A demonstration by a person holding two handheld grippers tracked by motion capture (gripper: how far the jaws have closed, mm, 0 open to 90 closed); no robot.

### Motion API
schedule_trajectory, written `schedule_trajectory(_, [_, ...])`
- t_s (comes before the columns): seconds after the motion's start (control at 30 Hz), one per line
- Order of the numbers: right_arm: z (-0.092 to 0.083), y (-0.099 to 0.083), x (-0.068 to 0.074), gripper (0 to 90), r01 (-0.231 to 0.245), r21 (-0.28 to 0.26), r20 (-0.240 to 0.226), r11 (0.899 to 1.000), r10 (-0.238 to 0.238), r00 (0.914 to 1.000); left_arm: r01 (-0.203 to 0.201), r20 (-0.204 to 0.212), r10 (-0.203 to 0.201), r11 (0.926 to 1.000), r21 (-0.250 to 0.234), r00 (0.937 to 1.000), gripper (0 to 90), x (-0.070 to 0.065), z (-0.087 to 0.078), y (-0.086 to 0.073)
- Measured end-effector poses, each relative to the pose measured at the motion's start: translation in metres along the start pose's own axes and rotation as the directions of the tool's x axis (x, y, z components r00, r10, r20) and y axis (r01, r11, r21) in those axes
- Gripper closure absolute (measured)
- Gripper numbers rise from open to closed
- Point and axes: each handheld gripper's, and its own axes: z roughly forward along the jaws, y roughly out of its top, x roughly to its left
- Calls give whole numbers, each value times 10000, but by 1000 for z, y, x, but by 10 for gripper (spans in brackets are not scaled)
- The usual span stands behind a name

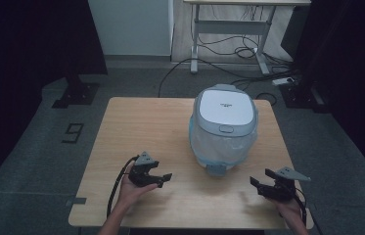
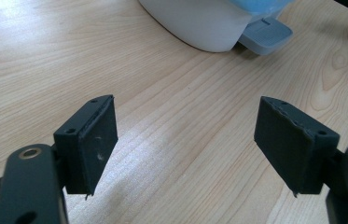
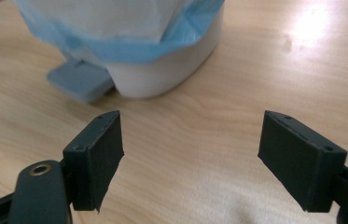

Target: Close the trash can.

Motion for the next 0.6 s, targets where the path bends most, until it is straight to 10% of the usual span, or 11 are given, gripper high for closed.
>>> schedule_trajectory(0.6, [2, -3, 0, 207, 187, 166, 39, 9997, -188, 9998, -83, -98, 85, 9998, 179, 9999, 217, 0, 3, -1])
